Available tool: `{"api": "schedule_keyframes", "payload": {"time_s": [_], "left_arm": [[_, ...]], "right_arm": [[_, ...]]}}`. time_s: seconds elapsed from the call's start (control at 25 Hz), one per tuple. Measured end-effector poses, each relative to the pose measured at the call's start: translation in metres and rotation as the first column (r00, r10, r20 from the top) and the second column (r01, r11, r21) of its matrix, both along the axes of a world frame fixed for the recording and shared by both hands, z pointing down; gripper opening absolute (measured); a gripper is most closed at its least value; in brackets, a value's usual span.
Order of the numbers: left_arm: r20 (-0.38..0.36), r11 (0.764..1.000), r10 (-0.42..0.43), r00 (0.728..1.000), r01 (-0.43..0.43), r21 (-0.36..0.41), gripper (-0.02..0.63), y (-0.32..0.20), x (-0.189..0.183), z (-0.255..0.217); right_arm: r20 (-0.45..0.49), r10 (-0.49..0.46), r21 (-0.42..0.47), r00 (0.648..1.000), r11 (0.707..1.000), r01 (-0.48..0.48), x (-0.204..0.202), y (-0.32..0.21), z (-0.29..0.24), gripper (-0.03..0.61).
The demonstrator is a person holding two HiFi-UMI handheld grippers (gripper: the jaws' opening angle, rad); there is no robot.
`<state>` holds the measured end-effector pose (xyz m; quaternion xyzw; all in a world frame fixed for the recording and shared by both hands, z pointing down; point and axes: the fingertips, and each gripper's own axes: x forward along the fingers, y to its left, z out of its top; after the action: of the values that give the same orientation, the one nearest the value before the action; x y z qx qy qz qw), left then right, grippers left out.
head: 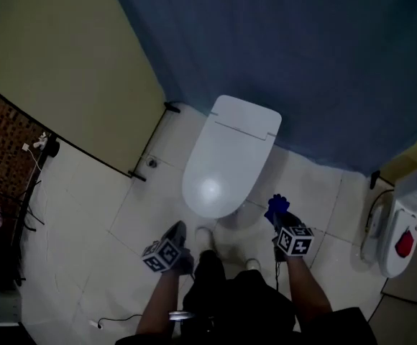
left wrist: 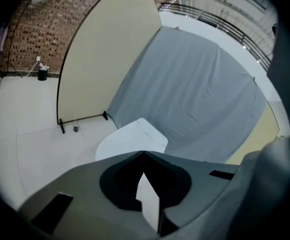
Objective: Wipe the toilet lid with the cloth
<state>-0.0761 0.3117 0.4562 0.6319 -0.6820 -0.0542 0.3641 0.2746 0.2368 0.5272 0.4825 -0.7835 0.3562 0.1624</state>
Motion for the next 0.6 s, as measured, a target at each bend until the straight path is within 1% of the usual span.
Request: {"api": "schedule_keyframes", "payload": {"time_s": [0.08, 0.16, 0.28, 0.36, 0.48, 0.6], "left_arm": [[0.039, 0.997, -0.024, 0.999, 0.021, 0.078, -0.008, 0.009, 0.008, -0.044], [0.093, 0.990, -0.037, 0.995, 0.023, 0.142, -0.008, 0.022, 0.014, -0.088], [0.193, 0.974, -0.035, 0.981, -0.010, 0.228, -0.008, 0.042, 0.019, -0.153], [0.248, 0.963, -0.039, 0.968, -0.030, 0.269, -0.008, 0.059, 0.019, -0.186], [0.276, 0.944, -0.071, 0.959, -0.025, 0.329, -0.008, 0.087, 0.016, -0.218], [0.282, 0.915, -0.107, 0.953, -0.016, 0.403, -0.008, 0.107, 0.009, -0.245]], "right_arm": [[0.028, -0.014, 0.078, 1.000, 0.997, 0.012, 0.007, -0.006, -0.043, 0.063], [0.055, -0.058, 0.159, 0.997, 0.986, 0.048, 0.007, -0.007, -0.087, 0.063], [0.067, -0.141, 0.296, 0.988, 0.948, 0.116, 0.006, 0.001, -0.153, 0.063], [0.073, -0.171, 0.367, 0.983, 0.920, 0.133, 0.012, 0.011, -0.189, 0.063], [0.078, -0.190, 0.458, 0.979, 0.879, 0.134, 0.025, 0.028, -0.235, 0.063], [0.052, -0.187, 0.522, 0.981, 0.843, 0.133, 0.027, 0.036, -0.264, 0.063]]}}
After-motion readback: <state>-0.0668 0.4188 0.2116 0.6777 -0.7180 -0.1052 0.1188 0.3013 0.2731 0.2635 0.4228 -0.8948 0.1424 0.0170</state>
